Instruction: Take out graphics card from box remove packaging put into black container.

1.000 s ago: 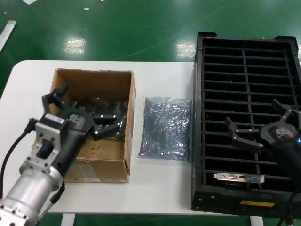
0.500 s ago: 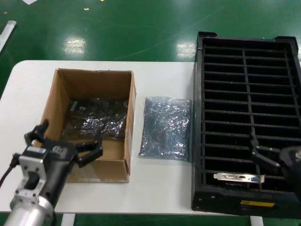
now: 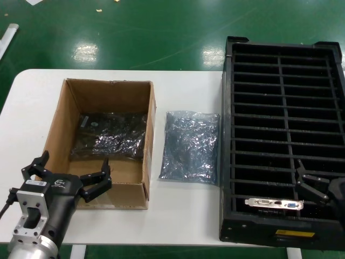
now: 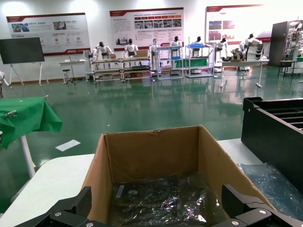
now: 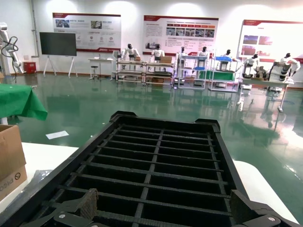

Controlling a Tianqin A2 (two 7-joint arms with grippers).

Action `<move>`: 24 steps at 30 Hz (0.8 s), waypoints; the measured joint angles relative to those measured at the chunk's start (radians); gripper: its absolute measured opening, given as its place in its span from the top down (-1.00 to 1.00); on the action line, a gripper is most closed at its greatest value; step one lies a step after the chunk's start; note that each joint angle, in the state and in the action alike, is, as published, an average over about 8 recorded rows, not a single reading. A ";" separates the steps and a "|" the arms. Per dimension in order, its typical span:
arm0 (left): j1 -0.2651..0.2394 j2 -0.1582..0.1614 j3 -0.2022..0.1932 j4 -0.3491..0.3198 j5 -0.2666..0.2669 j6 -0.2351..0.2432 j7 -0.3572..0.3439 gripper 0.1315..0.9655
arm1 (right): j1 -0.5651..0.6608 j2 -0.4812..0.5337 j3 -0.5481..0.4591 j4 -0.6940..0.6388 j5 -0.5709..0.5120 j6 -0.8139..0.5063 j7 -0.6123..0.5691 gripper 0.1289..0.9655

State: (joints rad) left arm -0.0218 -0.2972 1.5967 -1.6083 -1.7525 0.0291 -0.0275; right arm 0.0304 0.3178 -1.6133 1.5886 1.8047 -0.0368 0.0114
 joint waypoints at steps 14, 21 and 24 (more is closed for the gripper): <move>0.000 0.000 0.000 0.000 0.000 0.000 0.000 -1.00 | 0.000 0.000 0.000 0.000 0.000 0.000 0.000 -1.00; 0.000 0.000 0.000 0.000 0.000 0.000 0.000 -1.00 | 0.000 0.000 0.000 0.000 0.000 0.000 0.000 -1.00; 0.000 0.000 0.000 0.000 0.000 0.000 0.000 -1.00 | 0.000 0.000 0.000 0.000 0.000 0.000 0.000 -1.00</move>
State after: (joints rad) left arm -0.0217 -0.2972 1.5967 -1.6082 -1.7526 0.0291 -0.0275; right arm 0.0303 0.3178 -1.6133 1.5885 1.8047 -0.0368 0.0114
